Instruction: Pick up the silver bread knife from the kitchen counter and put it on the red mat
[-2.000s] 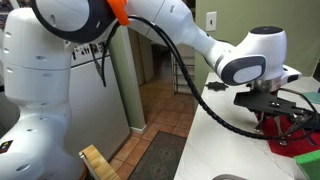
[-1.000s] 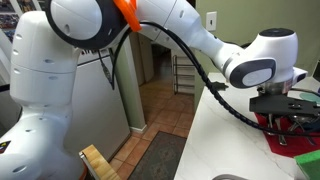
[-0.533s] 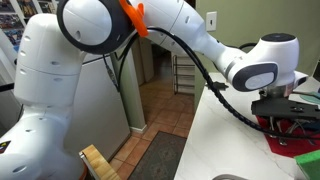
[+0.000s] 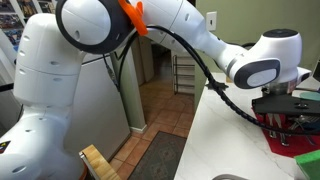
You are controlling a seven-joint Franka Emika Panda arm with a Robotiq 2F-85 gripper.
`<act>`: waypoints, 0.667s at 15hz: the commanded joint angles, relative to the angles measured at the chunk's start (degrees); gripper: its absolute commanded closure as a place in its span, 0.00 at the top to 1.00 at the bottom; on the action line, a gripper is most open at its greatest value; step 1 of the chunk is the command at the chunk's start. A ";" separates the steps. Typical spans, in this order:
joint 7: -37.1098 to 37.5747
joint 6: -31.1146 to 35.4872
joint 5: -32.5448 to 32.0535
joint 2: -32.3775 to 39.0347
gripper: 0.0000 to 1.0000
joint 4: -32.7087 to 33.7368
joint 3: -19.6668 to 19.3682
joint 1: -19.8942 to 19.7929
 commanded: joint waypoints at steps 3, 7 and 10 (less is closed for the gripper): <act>1.51 -6.54 -0.68 -5.31 0.72 -2.00 -0.38 -0.23; 8.82 -16.97 -3.02 -10.18 0.99 -2.48 -3.30 1.72; 19.80 -21.58 -8.31 -14.13 1.00 -3.62 -6.03 4.33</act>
